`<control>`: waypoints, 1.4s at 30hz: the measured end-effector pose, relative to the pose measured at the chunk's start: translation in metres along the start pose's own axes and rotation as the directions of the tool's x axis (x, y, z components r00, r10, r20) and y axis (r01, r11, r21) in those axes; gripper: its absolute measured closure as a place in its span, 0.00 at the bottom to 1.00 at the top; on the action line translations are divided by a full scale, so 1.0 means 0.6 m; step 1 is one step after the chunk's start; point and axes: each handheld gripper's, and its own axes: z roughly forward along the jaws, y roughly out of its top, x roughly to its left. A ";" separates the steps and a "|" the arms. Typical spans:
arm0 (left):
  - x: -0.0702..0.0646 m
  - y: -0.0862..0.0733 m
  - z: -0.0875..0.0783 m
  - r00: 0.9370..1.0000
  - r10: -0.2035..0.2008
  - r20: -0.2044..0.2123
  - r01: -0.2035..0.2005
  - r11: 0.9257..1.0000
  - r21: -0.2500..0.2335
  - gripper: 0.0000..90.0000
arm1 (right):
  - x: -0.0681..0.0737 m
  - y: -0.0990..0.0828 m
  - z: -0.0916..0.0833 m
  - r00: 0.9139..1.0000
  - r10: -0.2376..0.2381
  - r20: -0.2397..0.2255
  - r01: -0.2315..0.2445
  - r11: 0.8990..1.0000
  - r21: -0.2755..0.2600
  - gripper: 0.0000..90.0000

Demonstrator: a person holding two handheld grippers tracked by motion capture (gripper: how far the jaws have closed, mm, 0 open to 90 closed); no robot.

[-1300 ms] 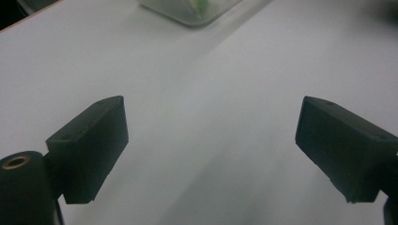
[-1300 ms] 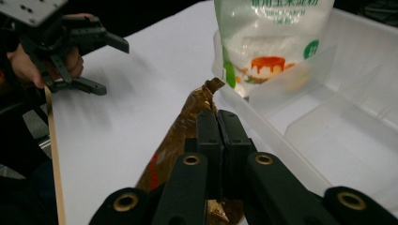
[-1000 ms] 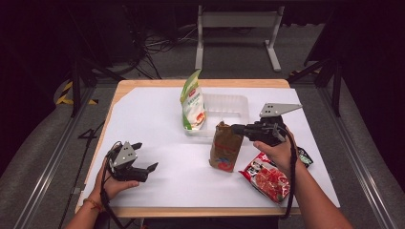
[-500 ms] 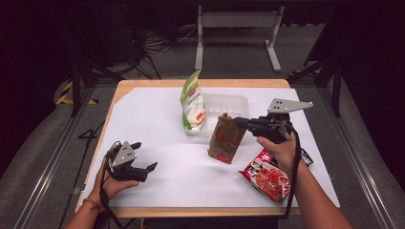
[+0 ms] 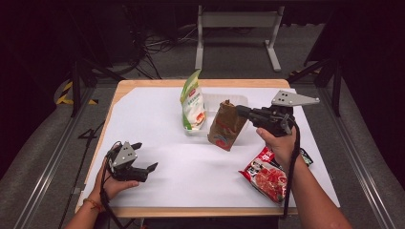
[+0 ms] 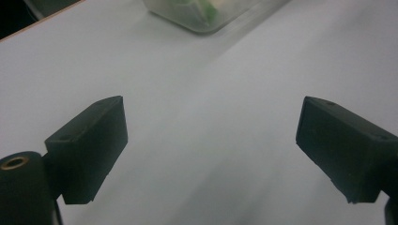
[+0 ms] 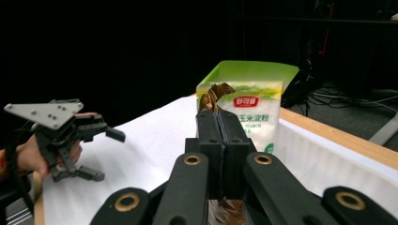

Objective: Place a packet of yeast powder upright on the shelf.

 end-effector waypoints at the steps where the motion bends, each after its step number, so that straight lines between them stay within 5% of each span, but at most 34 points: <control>1: 0.000 0.000 0.000 1.000 -0.001 0.001 0.001 1.000 0.000 0.11 | -0.001 0.002 0.003 1.000 -0.003 0.017 0.003 1.000 -0.004 0.99; 7: 0.000 0.000 0.001 1.000 0.005 0.008 -0.005 1.000 0.005 0.11 | -0.010 0.013 0.023 0.996 0.034 0.082 -0.031 0.999 -0.045 0.99; 22: -0.001 0.000 -0.001 1.000 0.006 0.012 -0.006 1.000 -0.001 0.11 | -0.023 0.027 0.097 0.978 0.060 0.202 -0.053 0.998 -0.043 0.99; 39: -0.002 -0.001 -0.001 1.000 0.010 0.023 -0.010 1.000 -0.003 0.11 | -0.043 0.027 0.111 0.950 0.101 0.296 -0.080 0.994 -0.079 0.99; 42: -0.002 0.000 0.000 1.000 0.013 0.025 -0.013 1.000 -0.005 0.11 | -0.044 0.027 0.111 0.954 0.100 0.282 -0.082 0.994 -0.076 0.99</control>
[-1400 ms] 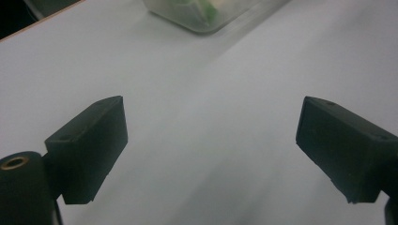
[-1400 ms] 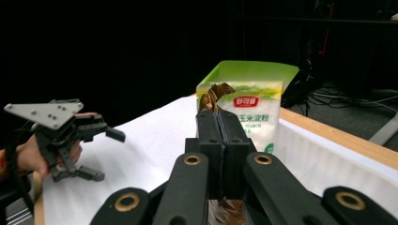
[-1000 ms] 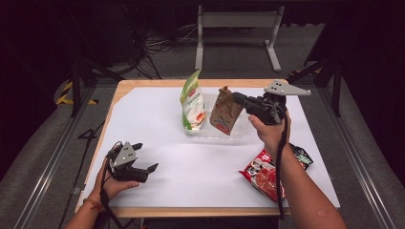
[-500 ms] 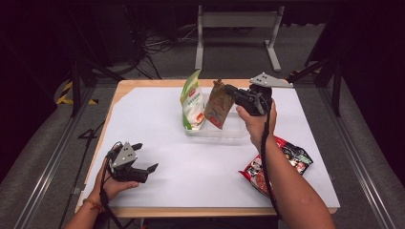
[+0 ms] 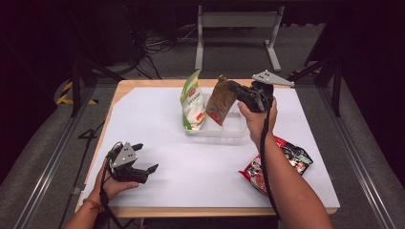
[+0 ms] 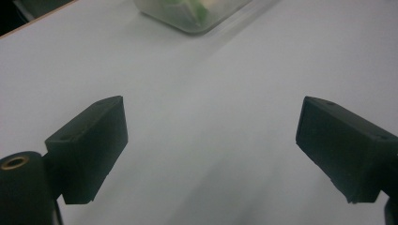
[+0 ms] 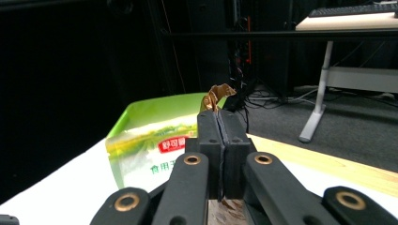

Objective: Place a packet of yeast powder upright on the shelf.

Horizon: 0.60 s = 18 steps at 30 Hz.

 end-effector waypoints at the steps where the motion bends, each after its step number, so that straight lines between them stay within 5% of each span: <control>1: 0.000 0.000 0.000 1.000 0.000 0.000 0.000 1.000 0.001 0.11 | 0.001 -0.002 0.003 1.000 -0.008 0.007 0.007 1.000 0.010 0.99; 7: -0.001 -0.001 -0.002 1.000 0.002 0.003 -0.002 1.000 0.004 0.11 | -0.005 -0.010 0.010 0.997 -0.022 0.078 0.020 1.000 0.021 0.99; 18: -0.003 -0.001 0.003 1.000 0.010 0.005 -0.010 1.000 0.014 0.11 | -0.013 -0.023 0.004 0.994 0.007 0.114 -0.008 1.000 0.004 0.99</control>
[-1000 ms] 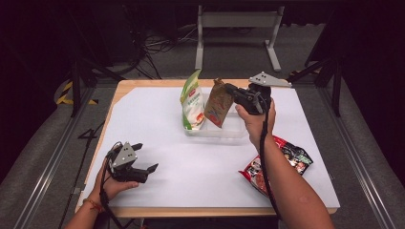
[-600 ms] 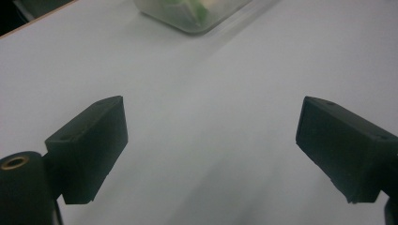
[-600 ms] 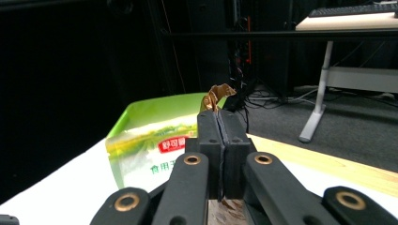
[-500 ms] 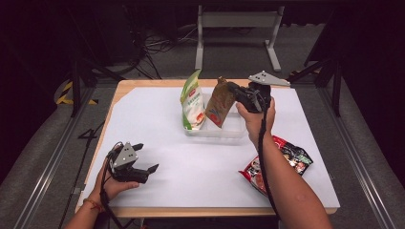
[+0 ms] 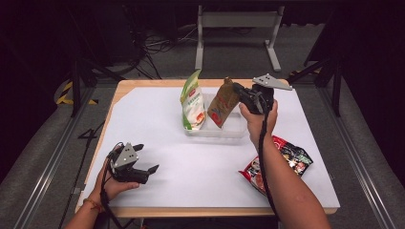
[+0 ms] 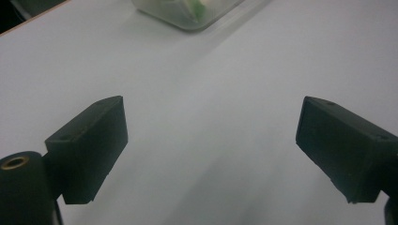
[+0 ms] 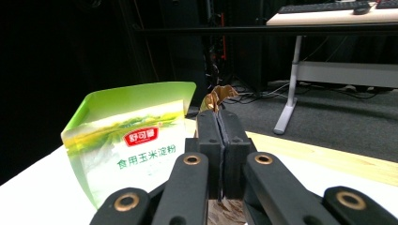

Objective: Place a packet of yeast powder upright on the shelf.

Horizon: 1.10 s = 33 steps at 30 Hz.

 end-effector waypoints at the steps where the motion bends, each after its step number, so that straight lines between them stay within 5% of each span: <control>1: 0.000 0.000 0.000 1.000 0.002 0.000 -0.002 1.000 0.001 0.11 | -0.001 -0.003 0.000 1.000 0.010 -0.006 -0.010 1.000 -0.002 0.99; 19: 0.001 -0.001 -0.001 1.000 0.003 0.000 -0.003 1.000 -0.001 0.11 | 0.014 -0.052 0.028 0.998 -0.031 -0.053 0.035 0.997 0.065 0.97; 33: -0.001 -0.001 0.001 1.000 0.016 0.008 -0.016 1.000 0.010 0.11 | 0.012 -0.059 0.031 0.994 -0.051 -0.097 0.058 0.996 0.074 0.96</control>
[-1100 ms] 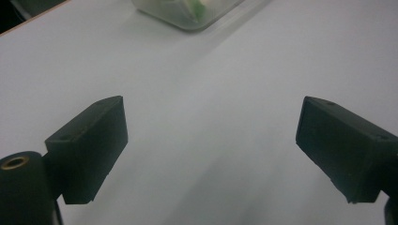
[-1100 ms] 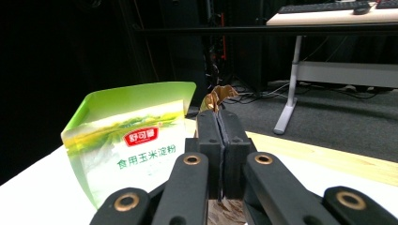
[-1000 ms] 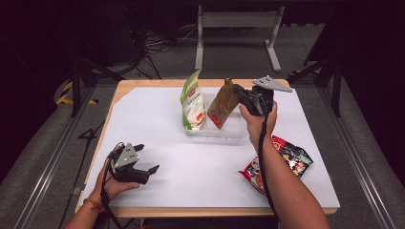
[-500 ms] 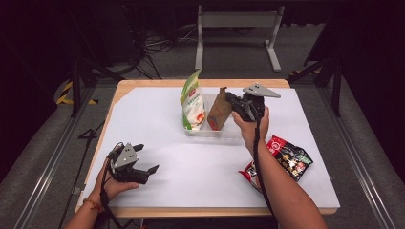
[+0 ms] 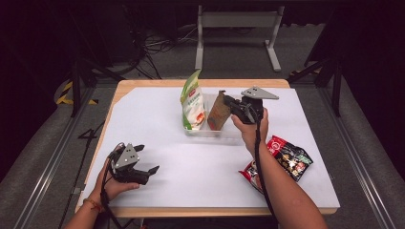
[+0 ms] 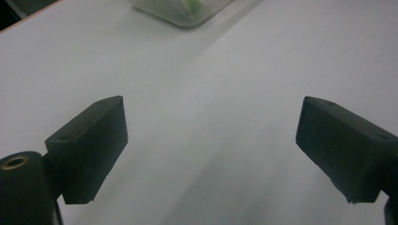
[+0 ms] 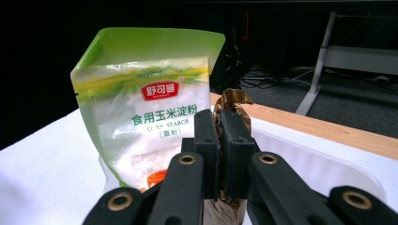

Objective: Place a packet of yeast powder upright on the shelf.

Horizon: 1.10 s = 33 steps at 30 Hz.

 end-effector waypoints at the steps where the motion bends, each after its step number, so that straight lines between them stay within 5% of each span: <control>1: 0.000 0.000 0.000 1.000 0.001 0.000 -0.001 1.000 0.002 0.11 | 0.000 0.001 0.001 1.000 -0.004 -0.008 0.004 1.000 0.002 0.95; 21: 0.000 0.000 0.001 1.000 0.008 -0.006 -0.007 1.000 0.003 0.12 | -0.007 0.011 -0.005 0.993 -0.042 -0.114 0.046 0.999 0.029 0.90; 33: -0.002 0.000 0.002 1.000 0.017 -0.007 -0.017 1.000 0.009 0.12 | -0.010 0.013 -0.015 0.992 -0.053 -0.115 0.058 0.998 0.039 0.88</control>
